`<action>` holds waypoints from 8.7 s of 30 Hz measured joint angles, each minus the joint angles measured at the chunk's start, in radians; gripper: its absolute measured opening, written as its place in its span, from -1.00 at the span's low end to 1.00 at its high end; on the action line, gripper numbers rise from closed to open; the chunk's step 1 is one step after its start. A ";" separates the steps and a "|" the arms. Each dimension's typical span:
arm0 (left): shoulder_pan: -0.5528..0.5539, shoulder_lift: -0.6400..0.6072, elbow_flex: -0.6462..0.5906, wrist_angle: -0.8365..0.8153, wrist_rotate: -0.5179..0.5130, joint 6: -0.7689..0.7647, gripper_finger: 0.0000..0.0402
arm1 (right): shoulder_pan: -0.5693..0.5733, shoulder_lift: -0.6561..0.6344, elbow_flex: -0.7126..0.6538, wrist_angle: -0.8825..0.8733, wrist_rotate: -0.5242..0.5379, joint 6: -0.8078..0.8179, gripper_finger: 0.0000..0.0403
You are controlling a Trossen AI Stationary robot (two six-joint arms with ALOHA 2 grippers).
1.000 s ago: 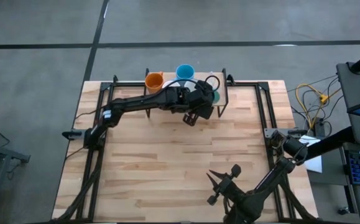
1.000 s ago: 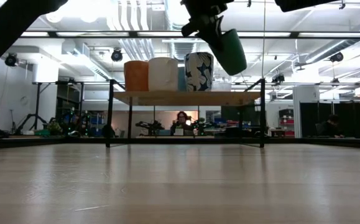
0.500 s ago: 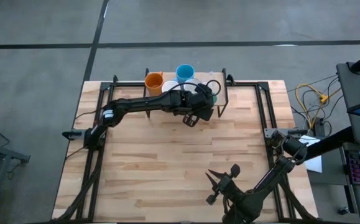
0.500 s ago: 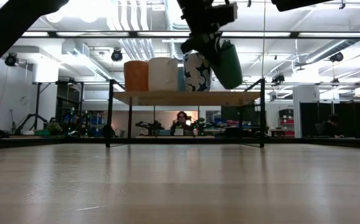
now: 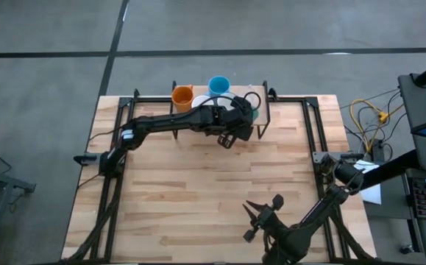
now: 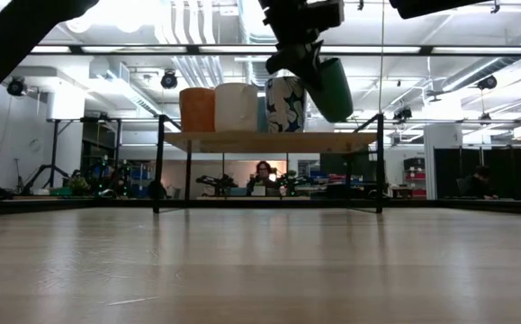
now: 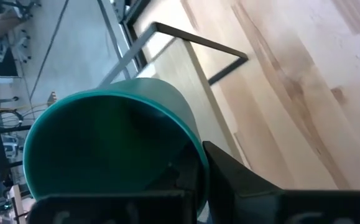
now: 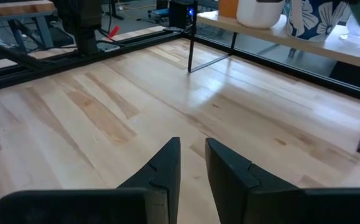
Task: Stack small to large cups/mugs on shelf
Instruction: Put the green mug on the shelf, then return to Home Position
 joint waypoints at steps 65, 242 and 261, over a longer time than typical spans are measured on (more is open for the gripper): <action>-0.026 -0.001 -0.025 0.107 -0.125 -0.052 -1.00 | 0.003 -0.002 0.005 0.085 0.000 -0.008 -0.66; -0.701 -1.072 -2.144 1.866 -0.253 -0.956 -0.63 | -0.525 -0.401 -0.783 1.844 -0.822 -1.646 -0.96; -0.613 -0.824 -2.154 2.201 -0.250 -0.866 -0.63 | -0.740 -0.479 -1.147 2.377 -1.462 -1.535 -0.96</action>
